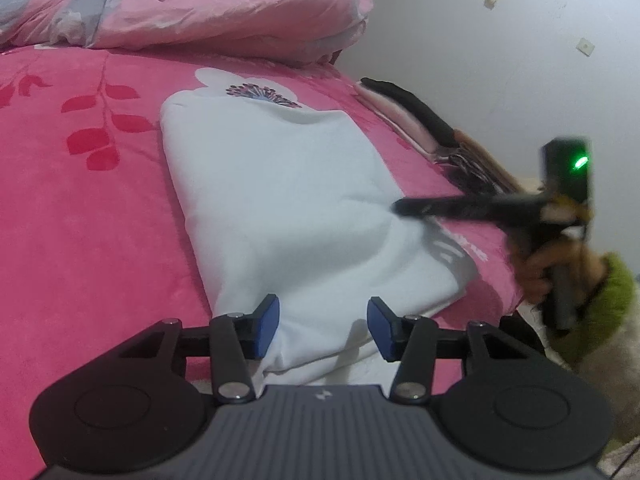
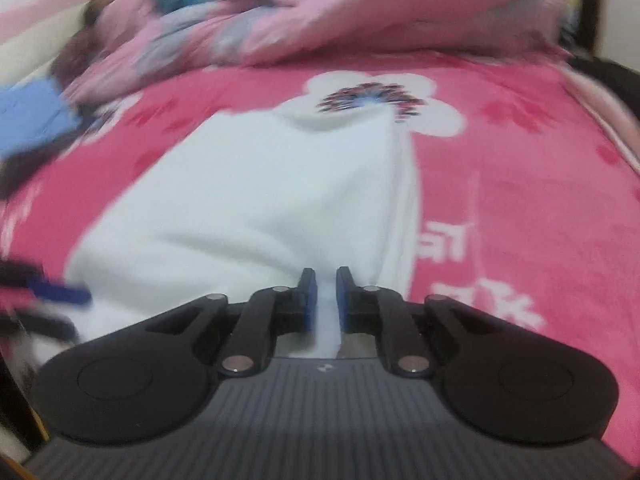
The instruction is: Fold clothes
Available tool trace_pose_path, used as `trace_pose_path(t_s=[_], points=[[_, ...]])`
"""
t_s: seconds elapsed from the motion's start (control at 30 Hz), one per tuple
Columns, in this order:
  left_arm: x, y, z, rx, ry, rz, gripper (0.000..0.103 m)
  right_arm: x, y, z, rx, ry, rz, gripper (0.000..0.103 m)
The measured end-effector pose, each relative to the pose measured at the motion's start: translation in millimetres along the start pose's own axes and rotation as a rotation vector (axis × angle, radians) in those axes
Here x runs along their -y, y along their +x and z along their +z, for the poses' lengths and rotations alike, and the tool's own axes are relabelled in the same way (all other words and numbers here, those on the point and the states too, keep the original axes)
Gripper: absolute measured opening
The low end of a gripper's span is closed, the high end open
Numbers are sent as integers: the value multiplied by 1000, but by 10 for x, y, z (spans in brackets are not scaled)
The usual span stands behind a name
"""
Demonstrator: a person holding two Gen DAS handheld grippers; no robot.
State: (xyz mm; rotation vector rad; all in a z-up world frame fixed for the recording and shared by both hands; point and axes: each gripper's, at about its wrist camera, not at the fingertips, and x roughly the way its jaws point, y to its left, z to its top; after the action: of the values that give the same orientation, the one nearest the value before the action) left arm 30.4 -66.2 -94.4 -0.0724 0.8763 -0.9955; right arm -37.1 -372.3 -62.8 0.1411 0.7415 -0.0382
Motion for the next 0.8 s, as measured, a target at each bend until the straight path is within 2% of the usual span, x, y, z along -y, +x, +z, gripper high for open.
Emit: trace_pose_path(t_s=[0.07,0.13,0.2,0.3,0.4,0.47,0.5,0.53,0.6,0.67,0.7,0.8], points=[[-4,0,1,2,-14,2,50,-121,-244,15,53,-44,15,9],[0,-6,-5,7,-23,5,50,-186,-375,-74,59,-52,57,8],[60,-84,-11,17,-8,24,50,-193,-239,-275,-16,-49,37,7],[161,-216,-18,32,21,56,50,-114,-90,-547,-1,-41,7,7],[341,-443,-8,112,110,56,51,-138,-148,-505,6,-23,-9,7],[402,-489,44,148,138,65,51,-188,-166,-458,-1,-25,-30,8],[409,-485,70,155,140,69,51,-253,-231,-397,24,-33,-30,9],[393,-454,96,152,132,73,51,-331,-315,-325,58,-42,-28,9],[334,-355,128,126,108,95,49,-513,-503,-172,146,-56,50,9],[256,-223,127,73,76,139,48,-680,-484,-74,181,-81,111,9],[219,-185,110,55,59,153,47,-763,-410,-47,180,-97,135,9],[139,-185,34,44,18,157,44,-798,157,-207,66,-106,139,8]])
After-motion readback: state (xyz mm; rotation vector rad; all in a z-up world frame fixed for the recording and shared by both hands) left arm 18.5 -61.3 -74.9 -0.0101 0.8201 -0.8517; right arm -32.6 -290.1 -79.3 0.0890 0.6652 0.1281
